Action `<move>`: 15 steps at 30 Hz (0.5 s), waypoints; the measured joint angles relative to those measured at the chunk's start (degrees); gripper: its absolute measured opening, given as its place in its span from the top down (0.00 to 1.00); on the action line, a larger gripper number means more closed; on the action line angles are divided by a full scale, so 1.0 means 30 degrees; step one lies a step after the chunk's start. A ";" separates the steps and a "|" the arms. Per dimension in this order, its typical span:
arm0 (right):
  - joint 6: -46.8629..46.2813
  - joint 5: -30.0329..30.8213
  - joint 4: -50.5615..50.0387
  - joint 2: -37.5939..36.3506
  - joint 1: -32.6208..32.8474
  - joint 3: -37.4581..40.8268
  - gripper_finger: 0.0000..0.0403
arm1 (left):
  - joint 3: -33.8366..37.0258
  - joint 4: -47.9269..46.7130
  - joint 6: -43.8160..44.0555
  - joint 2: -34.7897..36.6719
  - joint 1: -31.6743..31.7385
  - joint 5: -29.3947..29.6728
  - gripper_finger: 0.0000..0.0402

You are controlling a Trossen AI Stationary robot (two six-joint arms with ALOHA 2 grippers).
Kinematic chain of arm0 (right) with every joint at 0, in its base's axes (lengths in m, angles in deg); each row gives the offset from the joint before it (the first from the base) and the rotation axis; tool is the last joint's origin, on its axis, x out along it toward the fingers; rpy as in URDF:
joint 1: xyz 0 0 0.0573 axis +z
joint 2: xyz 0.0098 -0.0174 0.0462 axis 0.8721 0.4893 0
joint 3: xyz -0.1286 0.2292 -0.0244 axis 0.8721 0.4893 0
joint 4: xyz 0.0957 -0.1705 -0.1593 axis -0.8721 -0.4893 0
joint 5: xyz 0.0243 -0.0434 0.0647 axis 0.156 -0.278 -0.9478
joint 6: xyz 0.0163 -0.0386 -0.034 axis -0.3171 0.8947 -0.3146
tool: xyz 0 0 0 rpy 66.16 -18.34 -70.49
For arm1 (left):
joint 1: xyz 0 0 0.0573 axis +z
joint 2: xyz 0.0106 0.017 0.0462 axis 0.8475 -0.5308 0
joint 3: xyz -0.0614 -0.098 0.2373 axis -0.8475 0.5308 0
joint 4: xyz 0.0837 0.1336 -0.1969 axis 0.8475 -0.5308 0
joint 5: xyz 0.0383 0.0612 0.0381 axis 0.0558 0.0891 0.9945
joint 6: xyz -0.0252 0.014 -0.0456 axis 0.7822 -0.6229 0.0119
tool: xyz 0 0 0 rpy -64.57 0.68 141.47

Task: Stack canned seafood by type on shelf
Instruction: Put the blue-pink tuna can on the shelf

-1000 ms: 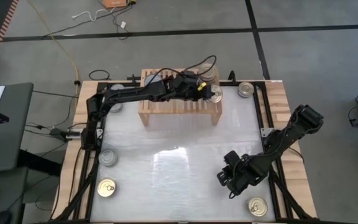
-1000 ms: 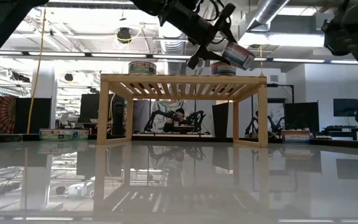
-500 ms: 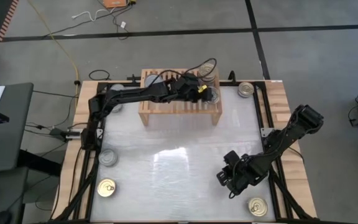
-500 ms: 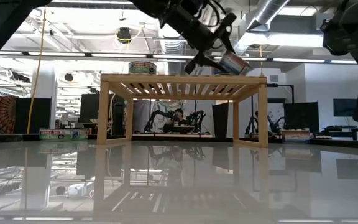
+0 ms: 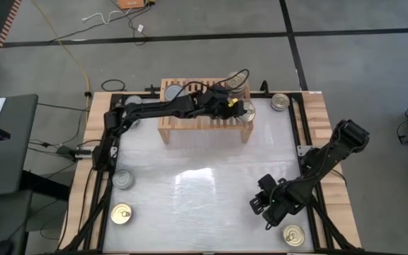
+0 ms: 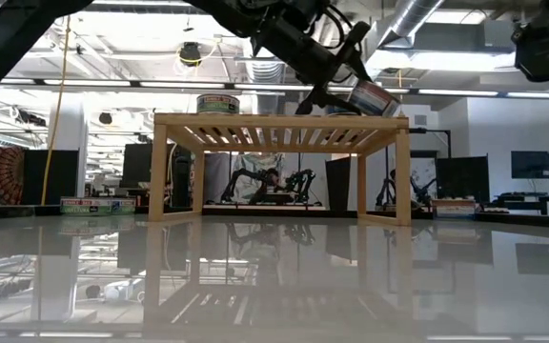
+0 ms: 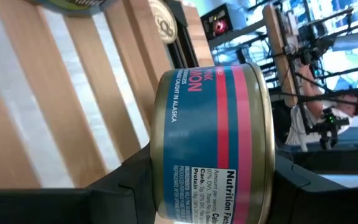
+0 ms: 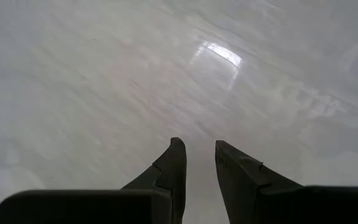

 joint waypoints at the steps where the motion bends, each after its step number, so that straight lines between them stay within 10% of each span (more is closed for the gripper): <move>1: -0.0110 0.0000 -0.0070 0.0000 0.0045 0.0000 0.72 | 0.0006 -0.0171 0.0033 0.0105 -0.0001 -0.0108 0.53; 15: -0.0287 -0.0058 -0.0197 0.0000 0.0227 0.0000 0.72 | -0.0014 -0.2139 0.0707 0.0626 0.0163 0.0383 0.53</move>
